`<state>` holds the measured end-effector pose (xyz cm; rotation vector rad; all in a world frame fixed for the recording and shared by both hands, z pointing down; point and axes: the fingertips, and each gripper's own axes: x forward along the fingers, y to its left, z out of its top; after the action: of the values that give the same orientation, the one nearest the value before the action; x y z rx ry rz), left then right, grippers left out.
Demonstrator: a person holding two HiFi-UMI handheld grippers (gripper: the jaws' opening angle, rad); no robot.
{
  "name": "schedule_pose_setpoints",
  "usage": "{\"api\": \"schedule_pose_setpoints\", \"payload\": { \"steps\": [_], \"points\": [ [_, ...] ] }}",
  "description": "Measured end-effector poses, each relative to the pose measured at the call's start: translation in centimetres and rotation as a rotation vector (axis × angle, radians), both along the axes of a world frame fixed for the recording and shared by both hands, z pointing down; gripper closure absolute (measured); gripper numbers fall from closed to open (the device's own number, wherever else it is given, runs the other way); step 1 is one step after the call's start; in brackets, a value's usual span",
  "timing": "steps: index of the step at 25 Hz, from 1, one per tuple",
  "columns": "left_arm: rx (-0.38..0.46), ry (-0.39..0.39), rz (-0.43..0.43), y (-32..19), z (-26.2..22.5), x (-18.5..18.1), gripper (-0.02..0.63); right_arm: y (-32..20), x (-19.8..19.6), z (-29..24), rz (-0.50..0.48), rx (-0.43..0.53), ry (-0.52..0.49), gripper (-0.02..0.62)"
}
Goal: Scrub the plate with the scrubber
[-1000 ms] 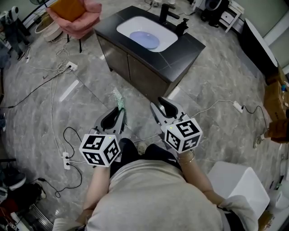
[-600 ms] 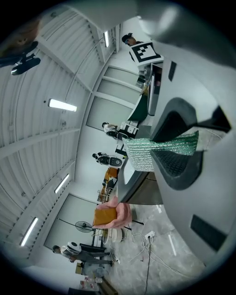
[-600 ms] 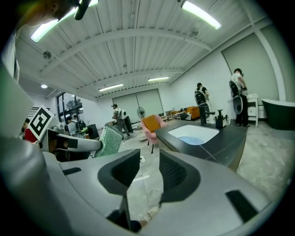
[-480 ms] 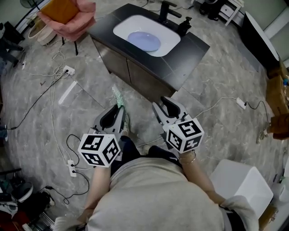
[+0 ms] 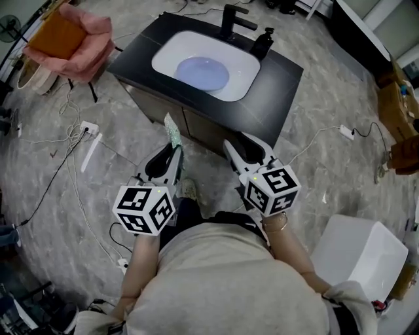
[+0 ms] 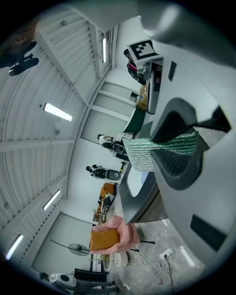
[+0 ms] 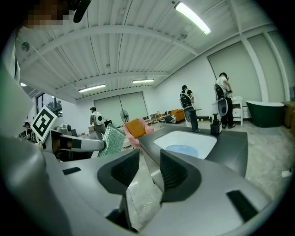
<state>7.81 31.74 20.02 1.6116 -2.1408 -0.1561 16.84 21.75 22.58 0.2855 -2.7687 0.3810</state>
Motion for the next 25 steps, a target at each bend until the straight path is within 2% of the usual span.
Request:
{"api": "schedule_pose_setpoints", "payload": {
  "steps": [6, 12, 19, 25],
  "points": [
    [-0.007, 0.013, 0.087, -1.8, 0.0, -6.0, 0.529, -0.3, -6.3, 0.4, 0.038, 0.002, 0.022, 0.46],
    [0.011, 0.009, 0.174, -3.6, -0.3, -9.3, 0.529, -0.8, -9.5, 0.8, 0.111, -0.04, 0.032, 0.46],
    [-0.019, 0.065, 0.187, -4.3, 1.8, -10.8, 0.529, -2.4, -10.4, 1.6, 0.158, -0.045, 0.074, 0.46],
    [-0.055, 0.074, 0.181, -5.5, 3.5, -13.0, 0.529, -4.3, -12.5, 2.5, 0.14, -0.027, 0.109, 0.46]
  ]
}}
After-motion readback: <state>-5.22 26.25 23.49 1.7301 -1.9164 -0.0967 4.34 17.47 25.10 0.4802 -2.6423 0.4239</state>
